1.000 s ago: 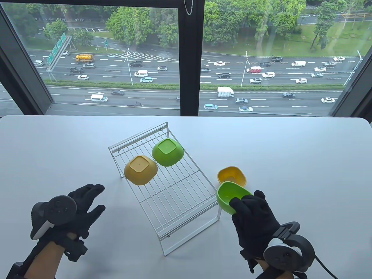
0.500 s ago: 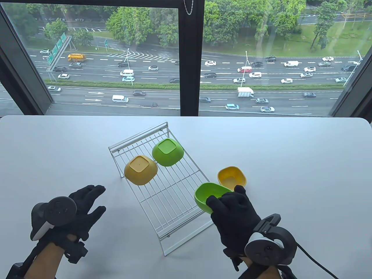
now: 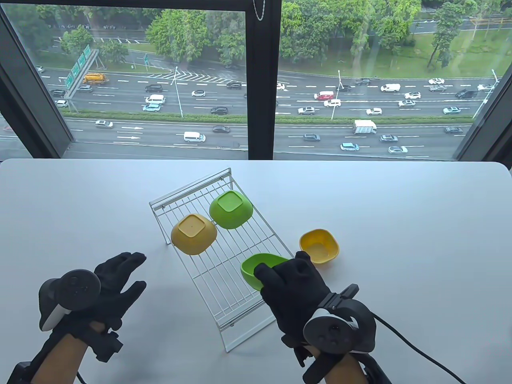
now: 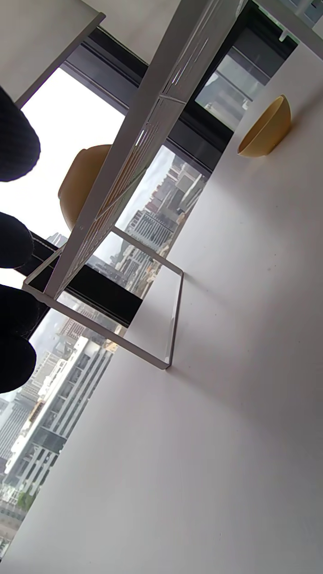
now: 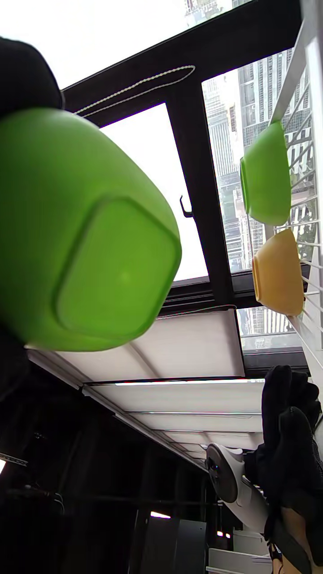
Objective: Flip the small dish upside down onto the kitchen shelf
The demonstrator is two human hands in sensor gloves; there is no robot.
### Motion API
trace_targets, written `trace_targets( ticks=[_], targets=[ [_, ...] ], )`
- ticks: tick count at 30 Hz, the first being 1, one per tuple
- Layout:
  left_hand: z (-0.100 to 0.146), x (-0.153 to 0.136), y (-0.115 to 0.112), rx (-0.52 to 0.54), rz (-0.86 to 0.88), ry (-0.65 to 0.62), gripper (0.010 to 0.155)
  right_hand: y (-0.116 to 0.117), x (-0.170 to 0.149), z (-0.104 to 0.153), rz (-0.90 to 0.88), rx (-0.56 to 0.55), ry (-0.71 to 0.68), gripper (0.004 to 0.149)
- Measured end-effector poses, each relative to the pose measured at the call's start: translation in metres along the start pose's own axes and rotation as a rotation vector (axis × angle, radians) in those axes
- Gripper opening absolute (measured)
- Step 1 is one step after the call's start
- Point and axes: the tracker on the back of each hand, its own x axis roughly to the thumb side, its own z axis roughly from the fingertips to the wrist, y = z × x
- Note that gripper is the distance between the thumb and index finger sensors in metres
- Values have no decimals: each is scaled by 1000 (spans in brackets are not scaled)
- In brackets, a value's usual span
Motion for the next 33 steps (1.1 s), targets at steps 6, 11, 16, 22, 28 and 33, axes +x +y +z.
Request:
trace_targets(
  ticks=[6,11,16,22,28,33],
  targets=[
    [-1,-5,2,5,28,22,71,4,19,-33,31,141,24,49],
    [-2,-3,1,-1,14,24,71,7,31,-52,48,197,21,50],
    [-2,-3,2,0,8,32,71,9,37,-66,46,225,43,51],
    [-3,-3,1,-10,-3,37,71,14,39,-89,6,287,83,52],
    [-3,-3,1,-15,1,48,71,29,34,-94,-24,328,99,54],
    [-4,-3,1,-16,-2,57,71,42,20,-95,-67,351,110,57]
  ],
)
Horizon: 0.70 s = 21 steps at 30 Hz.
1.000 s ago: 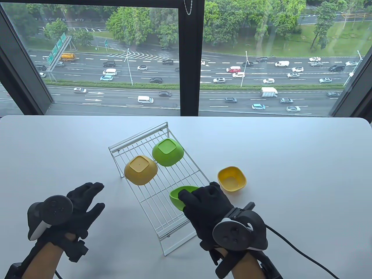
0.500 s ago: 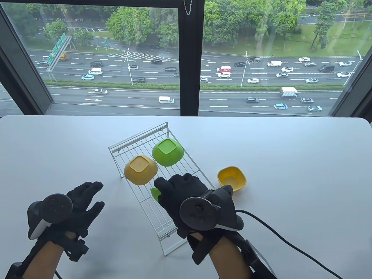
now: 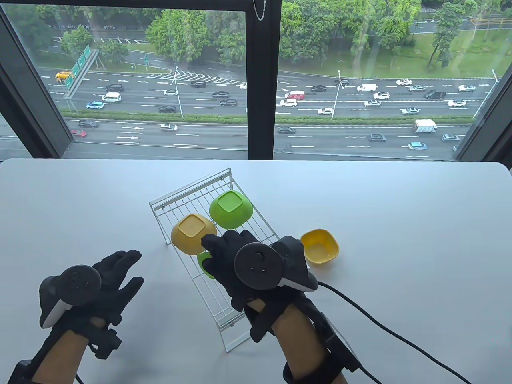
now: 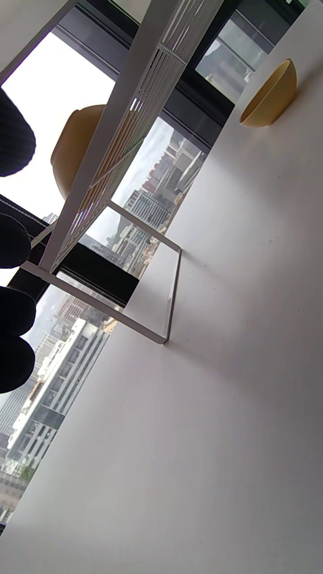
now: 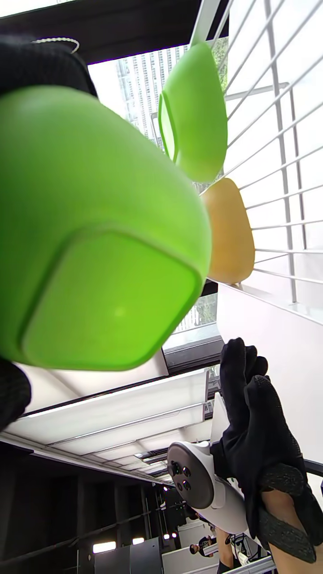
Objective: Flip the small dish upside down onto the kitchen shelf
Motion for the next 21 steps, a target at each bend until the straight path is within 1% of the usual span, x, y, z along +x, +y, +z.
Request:
trace_targets(
  ticks=[3,5,8,10,13,17,18,19,21],
  targets=[
    [0,0,0,0,3,8,72,6,-7,-4,-38,11,6,61],
    [-1,-1,1,2,11,14,72,11,-10,-6,-39,49,15,67],
    [-2,-2,1,2,18,22,72,22,-13,-11,-53,141,9,84],
    [-1,-2,2,1,20,25,72,29,-15,-15,-45,206,9,89],
    [-2,-2,2,-1,18,25,72,34,-17,-18,-59,245,11,90],
    [-2,-3,1,-6,15,25,72,39,-21,-19,-137,313,11,87],
    [-2,-3,1,-8,14,25,72,42,-22,-19,-159,362,27,86],
    [-2,-3,1,-8,15,25,72,44,-23,-19,-164,386,30,86],
    [-2,-3,1,-10,16,25,72,49,-26,-20,-175,399,41,82]
  ],
)
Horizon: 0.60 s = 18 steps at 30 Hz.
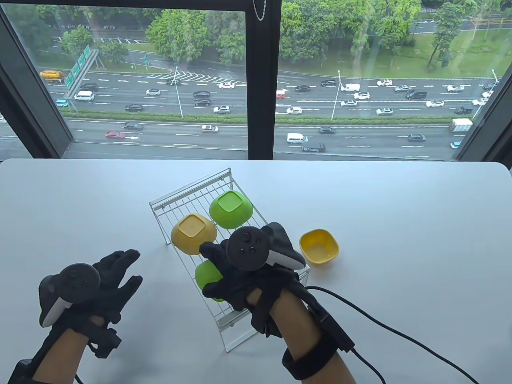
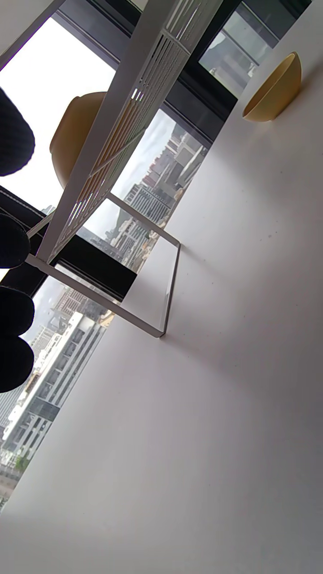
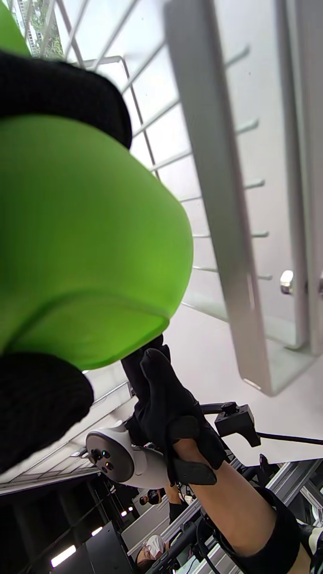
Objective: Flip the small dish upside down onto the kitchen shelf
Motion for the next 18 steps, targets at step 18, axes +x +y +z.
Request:
trace_targets(
  ticks=[18],
  targets=[
    [0,1,-3,-20,26,-14,72,16,-24,-17,-3,-48,163,72]
  ],
)
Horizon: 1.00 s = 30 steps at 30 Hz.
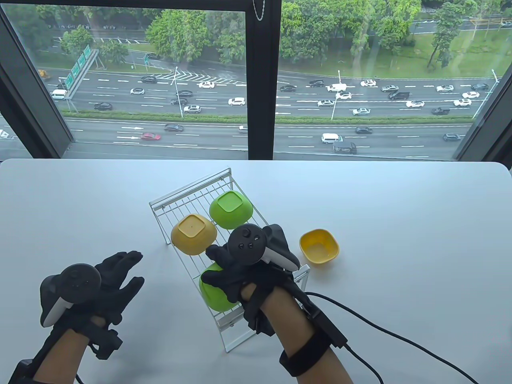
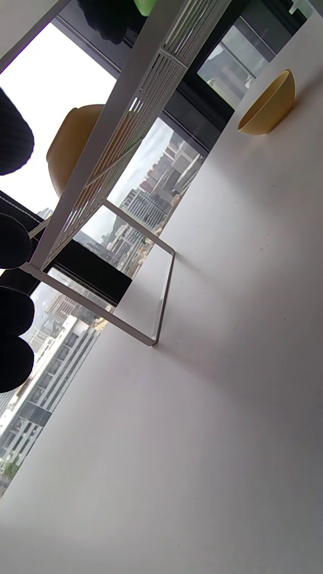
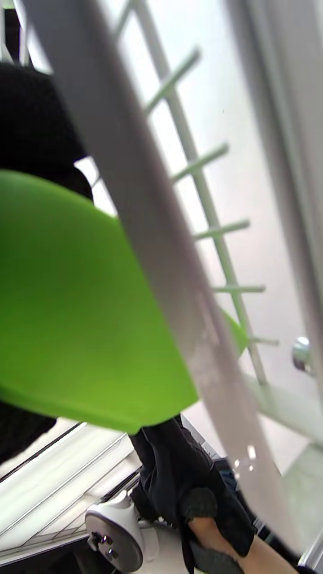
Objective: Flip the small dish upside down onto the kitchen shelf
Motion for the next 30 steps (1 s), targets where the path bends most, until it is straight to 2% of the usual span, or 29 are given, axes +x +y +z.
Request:
trace_targets(
  ticks=[10,14,15,17,19,21,24,30],
  targets=[
    [0,1,-2,-14,13,-6,72,4,0,0,81,-44,38,71],
    [0,1,-3,-17,17,-6,71,5,-1,0,205,-108,80,68],
    [0,1,-3,-18,17,-6,71,4,-3,-1,226,-99,73,68],
    [0,0,-3,-22,24,-6,71,5,-2,0,156,-95,75,68],
    [0,0,-4,-25,25,-4,71,1,0,2,202,-112,27,69],
    [0,0,-4,-27,25,-5,71,-11,0,8,201,-162,6,70],
    [0,0,-4,-28,25,-8,71,-39,-7,26,81,-318,-22,69],
    [0,0,-5,-29,26,-10,71,-90,-51,67,61,-589,31,63]
  ],
)
